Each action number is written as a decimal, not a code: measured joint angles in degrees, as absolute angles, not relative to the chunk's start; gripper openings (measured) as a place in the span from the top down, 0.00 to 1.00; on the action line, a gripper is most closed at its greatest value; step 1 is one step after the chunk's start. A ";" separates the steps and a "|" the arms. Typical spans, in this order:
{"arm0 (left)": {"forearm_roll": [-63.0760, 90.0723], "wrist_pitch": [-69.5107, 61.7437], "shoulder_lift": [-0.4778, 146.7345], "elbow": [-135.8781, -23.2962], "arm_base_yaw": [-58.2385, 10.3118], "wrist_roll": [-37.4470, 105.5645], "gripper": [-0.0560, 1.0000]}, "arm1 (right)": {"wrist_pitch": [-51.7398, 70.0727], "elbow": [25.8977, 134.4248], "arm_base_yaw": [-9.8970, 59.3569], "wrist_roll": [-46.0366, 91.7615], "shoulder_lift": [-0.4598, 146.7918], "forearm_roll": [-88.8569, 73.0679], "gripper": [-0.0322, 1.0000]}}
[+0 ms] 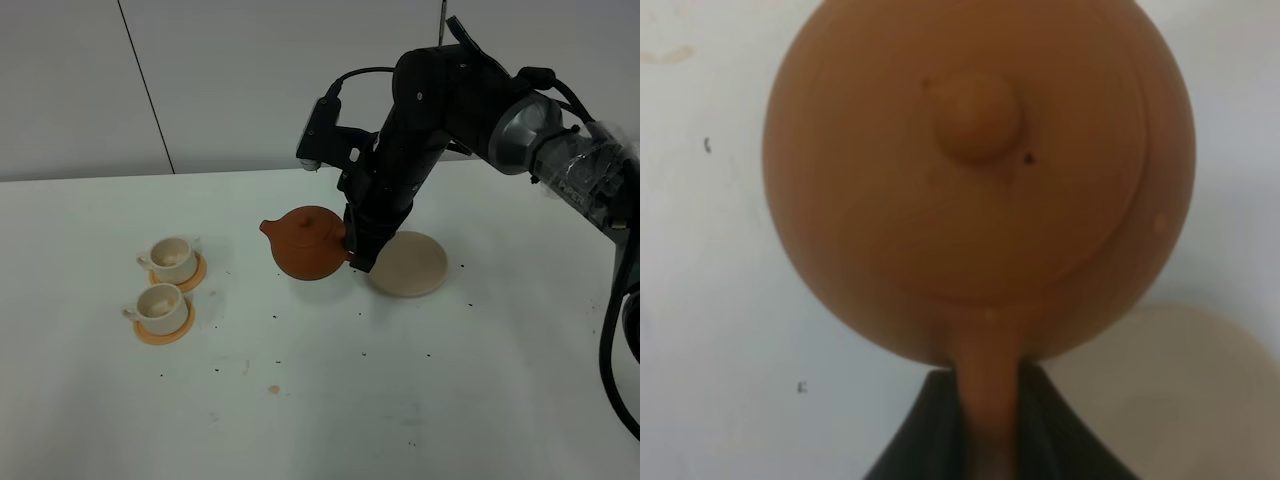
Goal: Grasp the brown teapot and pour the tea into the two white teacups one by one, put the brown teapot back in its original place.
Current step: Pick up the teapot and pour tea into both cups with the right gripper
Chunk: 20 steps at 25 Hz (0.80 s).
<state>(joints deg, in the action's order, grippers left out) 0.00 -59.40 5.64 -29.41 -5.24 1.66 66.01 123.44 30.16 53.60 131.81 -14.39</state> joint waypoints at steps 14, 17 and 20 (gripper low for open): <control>0.00 -59.40 5.64 -29.41 -5.24 1.72 0.59 | 61.79 123.44 32.46 52.13 131.81 -14.40 0.88; 0.00 -59.40 5.64 -29.41 -5.24 1.72 0.59 | 61.52 124.65 33.11 50.68 132.09 -14.28 0.88; 0.00 -59.40 5.64 -29.41 -5.24 1.72 0.59 | 62.80 128.16 33.65 48.16 133.53 -14.21 0.88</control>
<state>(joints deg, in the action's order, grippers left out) 0.00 -59.40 5.64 -29.41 -5.24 1.72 62.80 128.16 33.65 48.16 133.53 -14.21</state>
